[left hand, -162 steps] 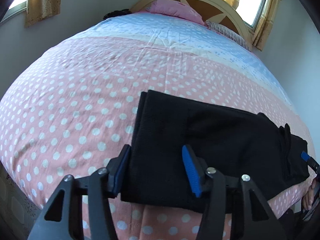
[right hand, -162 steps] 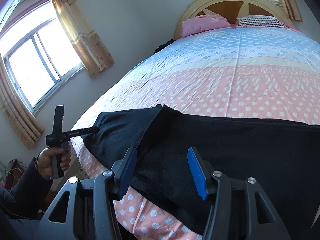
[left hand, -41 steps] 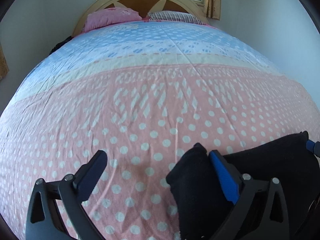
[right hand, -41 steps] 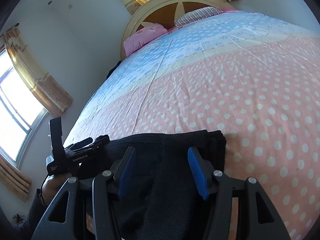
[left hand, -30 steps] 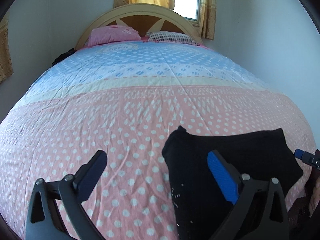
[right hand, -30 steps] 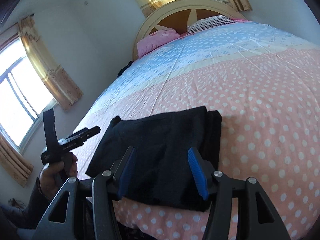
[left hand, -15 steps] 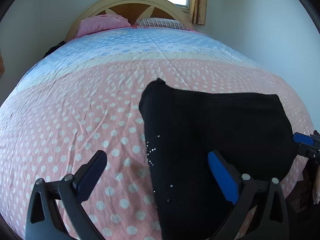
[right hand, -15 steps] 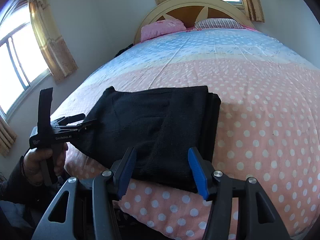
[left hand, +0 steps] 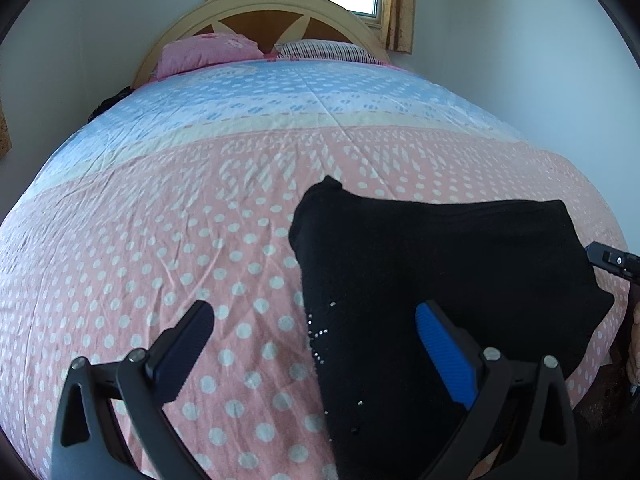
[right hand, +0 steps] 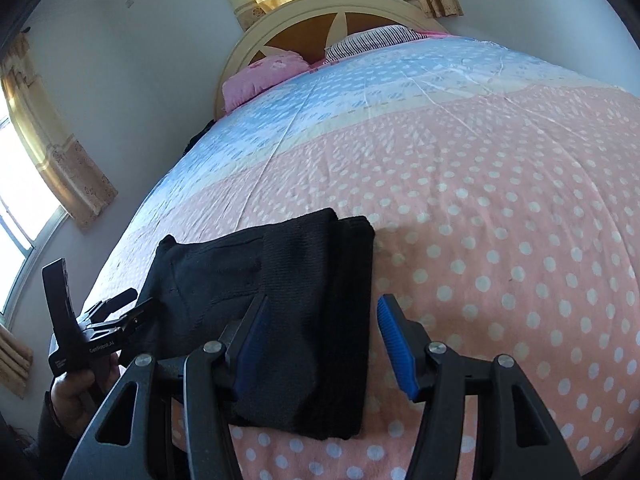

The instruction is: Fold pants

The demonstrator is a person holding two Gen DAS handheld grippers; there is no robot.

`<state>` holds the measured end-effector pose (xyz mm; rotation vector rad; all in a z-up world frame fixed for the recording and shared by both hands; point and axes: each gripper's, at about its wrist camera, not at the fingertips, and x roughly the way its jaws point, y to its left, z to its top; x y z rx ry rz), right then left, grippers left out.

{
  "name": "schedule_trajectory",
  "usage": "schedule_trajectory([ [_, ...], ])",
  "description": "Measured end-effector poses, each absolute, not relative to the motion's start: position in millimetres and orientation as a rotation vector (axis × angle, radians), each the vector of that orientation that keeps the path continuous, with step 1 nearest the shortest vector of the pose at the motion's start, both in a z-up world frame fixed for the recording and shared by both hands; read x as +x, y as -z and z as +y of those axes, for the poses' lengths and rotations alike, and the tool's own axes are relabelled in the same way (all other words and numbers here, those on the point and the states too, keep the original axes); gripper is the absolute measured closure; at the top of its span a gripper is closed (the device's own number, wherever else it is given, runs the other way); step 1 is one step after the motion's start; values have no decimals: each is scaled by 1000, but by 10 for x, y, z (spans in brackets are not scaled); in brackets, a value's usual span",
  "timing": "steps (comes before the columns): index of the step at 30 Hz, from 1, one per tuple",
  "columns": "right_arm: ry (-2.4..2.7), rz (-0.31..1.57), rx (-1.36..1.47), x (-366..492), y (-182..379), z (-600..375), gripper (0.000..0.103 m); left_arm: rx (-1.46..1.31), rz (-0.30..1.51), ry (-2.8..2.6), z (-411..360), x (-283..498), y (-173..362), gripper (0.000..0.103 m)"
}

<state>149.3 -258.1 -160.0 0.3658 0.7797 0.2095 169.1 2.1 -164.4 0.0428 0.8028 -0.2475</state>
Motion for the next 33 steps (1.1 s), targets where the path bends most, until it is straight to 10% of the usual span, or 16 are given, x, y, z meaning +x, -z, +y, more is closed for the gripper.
schedule_trajectory([
  [33,-361,811,177,1161,1567,-2082,50,2,753,215,309,1363,1572,0],
])
